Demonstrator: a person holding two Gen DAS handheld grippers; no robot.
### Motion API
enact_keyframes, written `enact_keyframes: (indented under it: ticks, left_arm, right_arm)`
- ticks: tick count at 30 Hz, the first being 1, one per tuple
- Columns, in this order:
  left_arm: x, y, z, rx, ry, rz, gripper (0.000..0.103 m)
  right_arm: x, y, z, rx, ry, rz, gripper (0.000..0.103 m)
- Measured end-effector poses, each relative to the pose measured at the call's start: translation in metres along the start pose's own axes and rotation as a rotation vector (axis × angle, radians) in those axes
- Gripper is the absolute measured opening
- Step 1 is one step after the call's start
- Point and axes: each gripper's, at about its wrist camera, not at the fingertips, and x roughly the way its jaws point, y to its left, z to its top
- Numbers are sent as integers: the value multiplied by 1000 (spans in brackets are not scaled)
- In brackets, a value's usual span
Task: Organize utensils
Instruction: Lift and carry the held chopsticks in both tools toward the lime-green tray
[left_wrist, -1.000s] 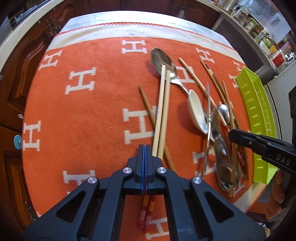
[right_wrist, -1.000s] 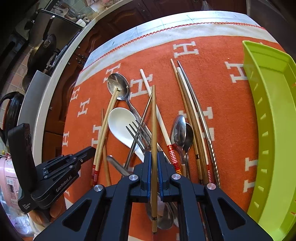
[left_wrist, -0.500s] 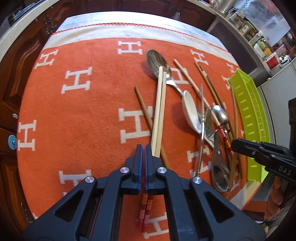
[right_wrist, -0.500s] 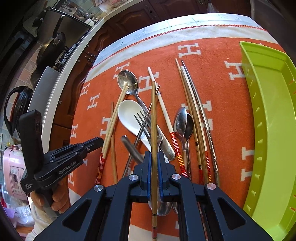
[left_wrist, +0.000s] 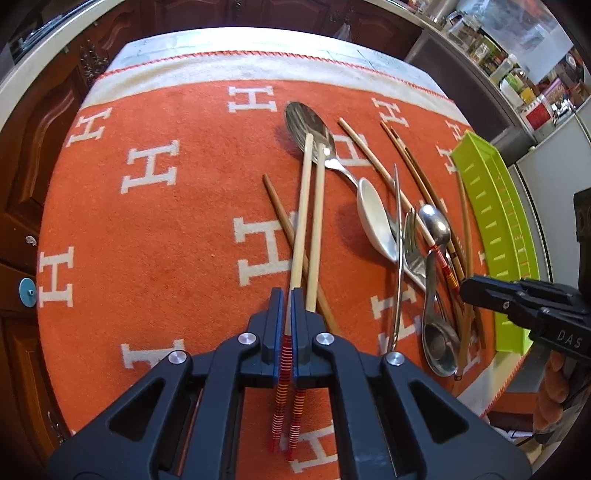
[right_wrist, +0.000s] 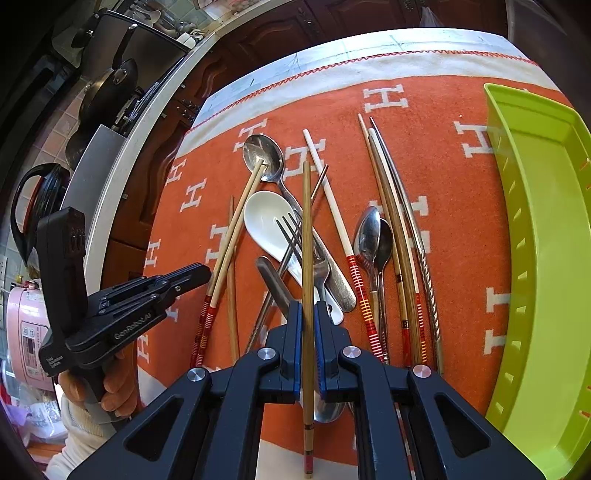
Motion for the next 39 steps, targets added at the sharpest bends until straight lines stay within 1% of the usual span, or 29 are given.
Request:
enact_keyframes:
  ticks: [2,4,6,7,12,13,14,15,16,19,21,23,26,28,31,35,38,39]
  left_arm:
    - [2,-2,0,12,1,11,3]
    - [5,-4,0,24,10,23,9]
    - [8,-5,0,32,16,37,14]
    - [10,-5,0,35,19,46,14]
    - [12,-7,1,49,-3,66,14]
    - [12,-8,1,52,-7,76,12]
    - [12,-8,1,52,-9,87,7]
    - [12,-9,1,49,-6,102,4]
    - [10,-10,0,37,-5,107,4]
    - [-2,-14,0,14,-23,119,3]
    - [-18,-22,-2,3,-49,124,3]
    - [-35,-33,-4,5,-79,115,3]
    - [-62,-59,-8,26,-122,90,3]
    - [-76,-84,-10,49,-148,63,3]
    - [-88,-121,-12,83,-166,21,3]
    - [-86,-166,-9,103,-169,-40,3]
    - [-73,-199,-2,84,-131,-99,3]
    - [-66,-210,2,79,-116,-120,3]
  right_arm:
    - [-1,0,-1,1,-1,-1,6]
    - [-1,-2,-1,2,1,-3,6]
    - [-1,-3,-2,4,3,-2,6]
    - [-1,-3,-3,4,4,-3,6]
    - [-1,-6,-3,11,2,-5,6]
    - [-2,-7,-3,12,1,-4,6]
    - [-2,-7,-3,13,-1,-4,6]
    - [-3,-8,-4,14,-3,-2,6]
    - [-5,-8,-4,13,-8,2,6]
    - [-13,-7,-7,2,-26,17,6]
    - [-21,-6,-9,-2,-41,31,6]
    - [-33,-7,-12,-5,-60,48,6]
    - [-56,-12,-17,0,-96,77,6]
    - [-74,-18,-20,9,-120,102,6]
    - [-106,-33,-25,29,-162,124,6]
    - [-155,-55,-28,41,-245,72,6]
    - [-188,-76,-25,61,-311,-16,6]
    - [-195,-84,-22,69,-321,-38,6]
